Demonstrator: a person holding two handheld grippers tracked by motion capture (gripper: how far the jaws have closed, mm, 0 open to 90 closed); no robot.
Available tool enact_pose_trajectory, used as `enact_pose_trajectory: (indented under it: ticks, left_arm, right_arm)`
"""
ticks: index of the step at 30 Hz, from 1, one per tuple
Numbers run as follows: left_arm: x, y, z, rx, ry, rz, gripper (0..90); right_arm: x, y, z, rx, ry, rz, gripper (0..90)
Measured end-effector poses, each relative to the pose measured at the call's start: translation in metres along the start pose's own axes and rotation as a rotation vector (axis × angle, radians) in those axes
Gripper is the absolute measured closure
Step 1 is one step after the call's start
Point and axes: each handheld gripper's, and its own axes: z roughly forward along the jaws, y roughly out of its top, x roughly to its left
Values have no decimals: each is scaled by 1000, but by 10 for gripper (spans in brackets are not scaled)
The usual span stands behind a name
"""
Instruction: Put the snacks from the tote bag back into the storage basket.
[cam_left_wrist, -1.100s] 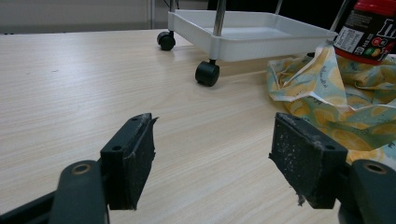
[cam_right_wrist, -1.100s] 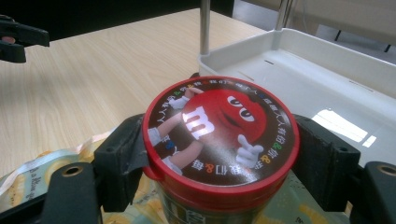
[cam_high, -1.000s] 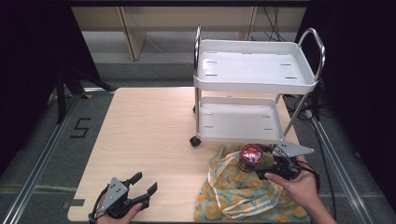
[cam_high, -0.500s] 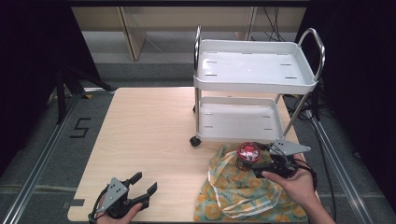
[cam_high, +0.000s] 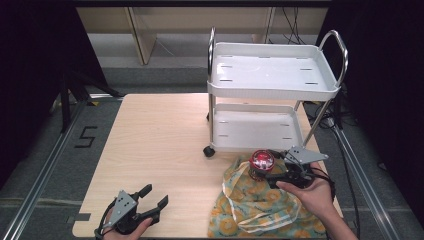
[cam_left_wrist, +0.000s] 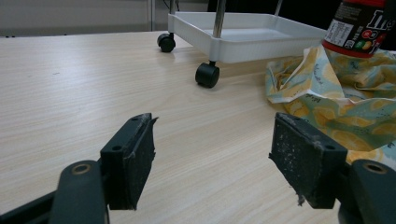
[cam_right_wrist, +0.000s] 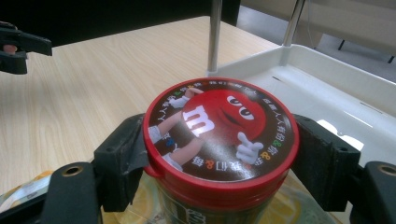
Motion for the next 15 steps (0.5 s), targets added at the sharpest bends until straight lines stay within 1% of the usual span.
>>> enact_pose_trajectory:
  ticks: [3, 4, 5, 6, 7, 8, 9, 10, 13, 15]
  left_arm:
    - [0, 0, 0, 0, 2, 0, 295]
    - [0, 0, 0, -2, 2, 2, 295]
    - [0, 0, 0, -2, 2, 2, 295]
    - [0, 0, 0, -1, 3, 2, 295]
    - [0, 0, 0, -1, 0, 1, 295]
    - [0, 0, 0, -1, -2, 0, 295]
    - [0, 0, 1, -11, -14, 3, 295]
    - [0, 0, 1, -9, -12, 4, 295]
    - [0, 0, 0, -1, -2, 0, 295]
    - [1, 0, 0, -2, -3, 0, 295]
  right_arm:
    - [0, 1, 0, -5, -11, 0, 261]
    - [1, 2, 1, -3, -5, 12, 262]
    - [1, 2, 1, -3, -5, 12, 262]
    - [0, 3, 3, -5, -10, 1, 262]
    - [1, 3, 4, 2, 2, 6, 262]
    - [2, 2, 5, 1, -11, 6, 262]
    - [2, 3, 5, 11, 5, 14, 262]
    - [2, 3, 6, 10, 2, 21, 262]
    - [0, 4, 7, 3, 4, 9, 262]
    - [0, 5, 8, -4, 12, 2, 262]
